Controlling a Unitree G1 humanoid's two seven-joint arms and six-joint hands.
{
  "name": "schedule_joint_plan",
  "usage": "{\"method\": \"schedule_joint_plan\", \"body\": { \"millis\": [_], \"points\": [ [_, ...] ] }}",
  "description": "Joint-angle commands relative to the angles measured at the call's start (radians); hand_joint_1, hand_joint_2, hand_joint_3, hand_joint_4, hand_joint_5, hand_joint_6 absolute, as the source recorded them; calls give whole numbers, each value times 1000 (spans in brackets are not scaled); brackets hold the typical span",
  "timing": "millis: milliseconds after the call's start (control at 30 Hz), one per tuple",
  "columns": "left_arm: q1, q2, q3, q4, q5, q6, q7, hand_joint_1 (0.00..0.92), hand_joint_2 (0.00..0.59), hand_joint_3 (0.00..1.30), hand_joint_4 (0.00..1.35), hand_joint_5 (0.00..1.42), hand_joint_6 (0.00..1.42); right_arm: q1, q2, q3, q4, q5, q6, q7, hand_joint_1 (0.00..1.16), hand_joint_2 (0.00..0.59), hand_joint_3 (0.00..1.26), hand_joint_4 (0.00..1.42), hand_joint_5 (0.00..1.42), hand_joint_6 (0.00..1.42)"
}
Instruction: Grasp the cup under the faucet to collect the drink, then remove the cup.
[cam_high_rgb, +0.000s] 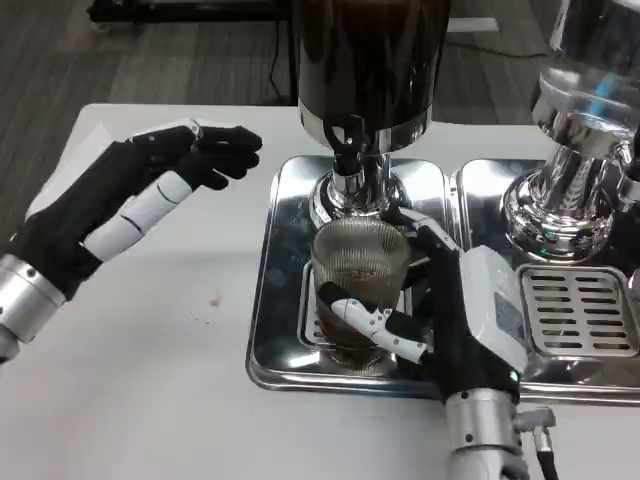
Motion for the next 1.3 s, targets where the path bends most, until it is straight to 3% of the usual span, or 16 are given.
{"method": "schedule_joint_plan", "body": {
  "millis": [33, 367, 1300],
  "points": [
    [1, 1, -17, 11, 14, -13, -8, 0, 162, 390, 377, 370, 420, 17, -6, -6, -50, -12, -41, -41, 715, 200, 487, 514, 728, 1005],
    [-17, -4, -52, 38, 11, -13, -25, 0, 164, 380, 372, 370, 420, 63, -11, -19, -89, -26, -52, -81, 714, 201, 520, 561, 776, 1053],
    [-32, -12, -92, 106, 19, -69, -54, 0, 162, 368, 363, 359, 419, 90, -15, -41, -85, -32, -119, -172, 722, 222, 563, 594, 822, 1132]
  ]
}}
